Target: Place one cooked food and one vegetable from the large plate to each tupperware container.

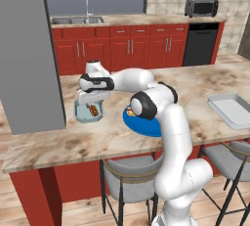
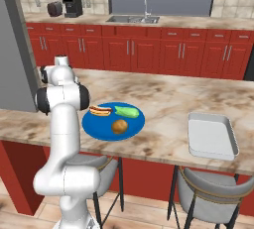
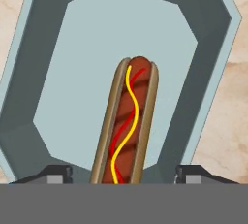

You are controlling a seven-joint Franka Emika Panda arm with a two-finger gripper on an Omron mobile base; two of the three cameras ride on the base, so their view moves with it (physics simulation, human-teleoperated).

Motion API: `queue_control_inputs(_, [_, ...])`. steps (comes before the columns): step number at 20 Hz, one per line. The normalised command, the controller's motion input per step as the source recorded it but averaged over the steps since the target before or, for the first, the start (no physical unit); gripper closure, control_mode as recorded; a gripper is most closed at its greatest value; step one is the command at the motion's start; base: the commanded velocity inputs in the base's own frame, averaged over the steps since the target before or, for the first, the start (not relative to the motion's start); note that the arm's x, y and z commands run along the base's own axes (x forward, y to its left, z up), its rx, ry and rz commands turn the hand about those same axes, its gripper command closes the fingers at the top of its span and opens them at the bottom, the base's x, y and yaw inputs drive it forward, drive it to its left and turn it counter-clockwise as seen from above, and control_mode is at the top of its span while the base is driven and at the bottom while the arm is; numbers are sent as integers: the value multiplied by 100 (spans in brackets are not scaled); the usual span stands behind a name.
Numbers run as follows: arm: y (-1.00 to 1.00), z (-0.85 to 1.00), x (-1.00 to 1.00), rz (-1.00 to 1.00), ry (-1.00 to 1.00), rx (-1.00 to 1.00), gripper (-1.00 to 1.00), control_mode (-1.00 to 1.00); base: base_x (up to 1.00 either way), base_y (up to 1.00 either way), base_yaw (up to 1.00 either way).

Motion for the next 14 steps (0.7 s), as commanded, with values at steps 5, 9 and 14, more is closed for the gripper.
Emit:
queue_control_inputs(5, [0,0,0,0,0,0,-100,-100,0,0,0])
queue_control_inputs(9, [-6,0,0,0,0,0,-100,-100,0,0,0])
queue_control_inputs(14, [-55,20,-28,-8,0,0,-100,-100,0,0,0])
